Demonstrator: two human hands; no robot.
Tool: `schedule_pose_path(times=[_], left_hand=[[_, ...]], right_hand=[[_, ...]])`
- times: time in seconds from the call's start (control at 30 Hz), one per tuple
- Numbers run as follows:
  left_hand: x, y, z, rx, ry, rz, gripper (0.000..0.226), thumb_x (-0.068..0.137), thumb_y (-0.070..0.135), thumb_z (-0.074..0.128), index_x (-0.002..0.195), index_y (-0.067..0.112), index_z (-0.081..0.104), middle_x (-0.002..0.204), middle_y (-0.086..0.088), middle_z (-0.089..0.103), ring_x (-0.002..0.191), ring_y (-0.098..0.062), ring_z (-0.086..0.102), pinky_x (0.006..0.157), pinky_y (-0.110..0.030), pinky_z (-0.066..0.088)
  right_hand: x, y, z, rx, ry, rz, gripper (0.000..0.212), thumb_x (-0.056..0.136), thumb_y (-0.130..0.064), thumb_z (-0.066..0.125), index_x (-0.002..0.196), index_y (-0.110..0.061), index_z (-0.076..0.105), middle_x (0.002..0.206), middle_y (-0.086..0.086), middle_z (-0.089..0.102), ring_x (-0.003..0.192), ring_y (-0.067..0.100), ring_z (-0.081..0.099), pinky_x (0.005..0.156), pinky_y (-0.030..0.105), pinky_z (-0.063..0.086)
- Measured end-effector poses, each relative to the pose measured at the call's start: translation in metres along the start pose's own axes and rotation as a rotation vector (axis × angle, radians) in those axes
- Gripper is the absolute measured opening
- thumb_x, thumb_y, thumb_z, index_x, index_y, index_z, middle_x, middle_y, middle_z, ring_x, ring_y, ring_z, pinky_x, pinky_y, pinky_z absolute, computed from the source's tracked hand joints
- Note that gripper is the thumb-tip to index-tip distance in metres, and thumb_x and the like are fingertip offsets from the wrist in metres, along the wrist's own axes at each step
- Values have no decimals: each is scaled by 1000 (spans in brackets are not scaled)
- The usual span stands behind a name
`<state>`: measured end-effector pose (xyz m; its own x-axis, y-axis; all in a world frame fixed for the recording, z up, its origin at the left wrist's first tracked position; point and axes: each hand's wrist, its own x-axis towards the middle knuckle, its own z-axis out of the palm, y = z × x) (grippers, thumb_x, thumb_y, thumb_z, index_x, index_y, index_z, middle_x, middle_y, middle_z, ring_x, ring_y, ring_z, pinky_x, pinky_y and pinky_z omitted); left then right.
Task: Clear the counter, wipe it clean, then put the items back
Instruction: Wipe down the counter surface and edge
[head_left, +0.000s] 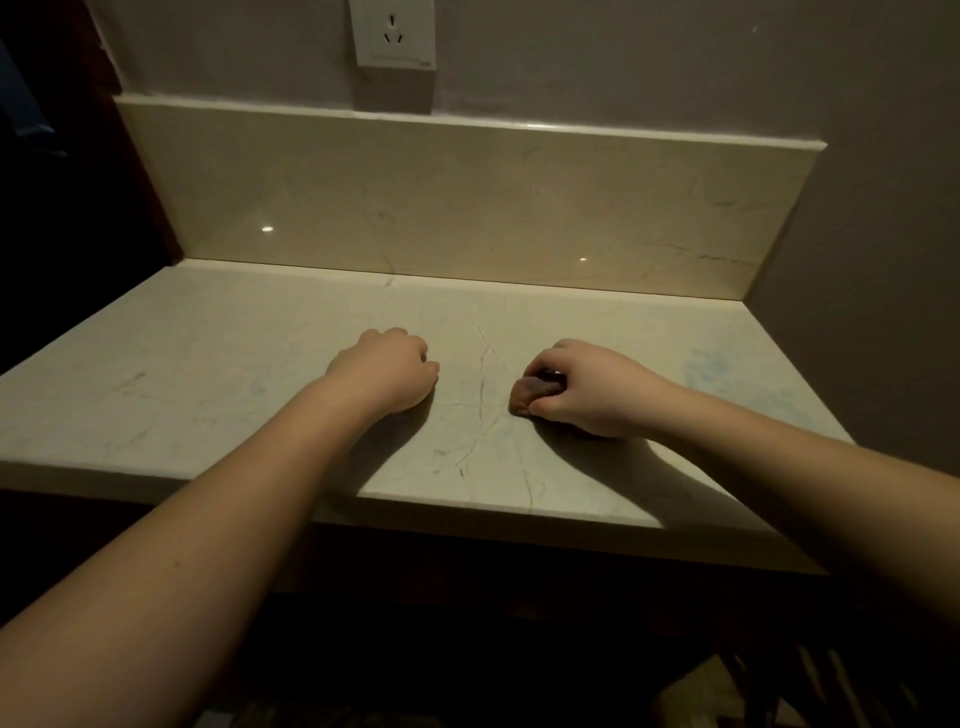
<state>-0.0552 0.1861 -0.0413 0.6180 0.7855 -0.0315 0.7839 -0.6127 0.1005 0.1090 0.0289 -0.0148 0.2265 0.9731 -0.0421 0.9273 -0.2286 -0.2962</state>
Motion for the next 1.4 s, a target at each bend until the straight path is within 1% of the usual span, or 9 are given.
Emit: schedule_pose_path(times=[0.13,0.27,0.37,0.5,0.7,0.9,1.07,1.2,1.4], left_hand=[[-1,12,1,-25,6,53,40,98,37,36,126,18,58,127,-6,51,115,-28,45,93,-44,44],[-1,18,3,-22,-45,81,40,99,38,36,127,19,57,129,-5,51,114,-27,47,95,-44,44],[-1,18,5,-11,-74,77,37,100,38,35,122,19,58,132,-6,52,111,-27,51,92,-42,46],[3,19,0,26,-124,59,38,100,36,34,123,21,60,143,-5,48,119,-28,51,97,-38,44],[7,18,0,41,-137,59,38,100,36,35,124,23,61,141,-4,51,119,-27,52,96,-38,44],[10,22,-1,46,-96,33,35,99,38,38,108,21,68,111,-4,62,98,-27,56,78,-33,43],[9,25,-4,42,-59,1,36,98,37,41,112,19,69,107,-3,65,96,-25,57,76,-33,44],[6,24,-4,53,-62,15,34,99,35,39,110,20,68,100,-2,62,92,-24,56,74,-33,44],[4,24,-1,92,-96,29,39,99,41,38,121,21,63,130,-3,58,109,-25,56,80,-35,46]], right_hand=[[-9,-8,10,-110,35,-122,37,87,-50,60,117,-28,62,111,-8,49,93,10,50,73,22,40],[-10,-1,10,-129,58,-198,27,88,-42,62,112,-29,65,105,-11,51,90,9,51,75,26,47],[16,22,1,-156,72,-151,25,88,-40,63,106,-24,68,103,-7,55,94,16,56,79,36,49],[54,40,-8,-142,110,-57,26,89,-40,61,107,-22,68,106,-4,56,100,20,55,78,34,44],[-6,21,-1,-109,-23,-344,17,90,-40,60,105,-38,69,97,-12,52,82,4,51,71,25,45],[26,39,-2,-125,54,-257,18,91,-40,58,104,-33,69,97,-11,52,85,9,53,70,32,45],[83,34,-1,-274,114,-140,28,94,-43,52,108,-24,66,98,-10,48,88,14,49,70,34,43],[42,32,-4,-224,48,-255,22,94,-42,51,109,-39,67,95,-12,47,83,9,49,67,32,45],[4,39,-5,-286,18,-267,22,94,-44,50,110,-42,65,97,-14,50,78,7,44,59,33,46]])
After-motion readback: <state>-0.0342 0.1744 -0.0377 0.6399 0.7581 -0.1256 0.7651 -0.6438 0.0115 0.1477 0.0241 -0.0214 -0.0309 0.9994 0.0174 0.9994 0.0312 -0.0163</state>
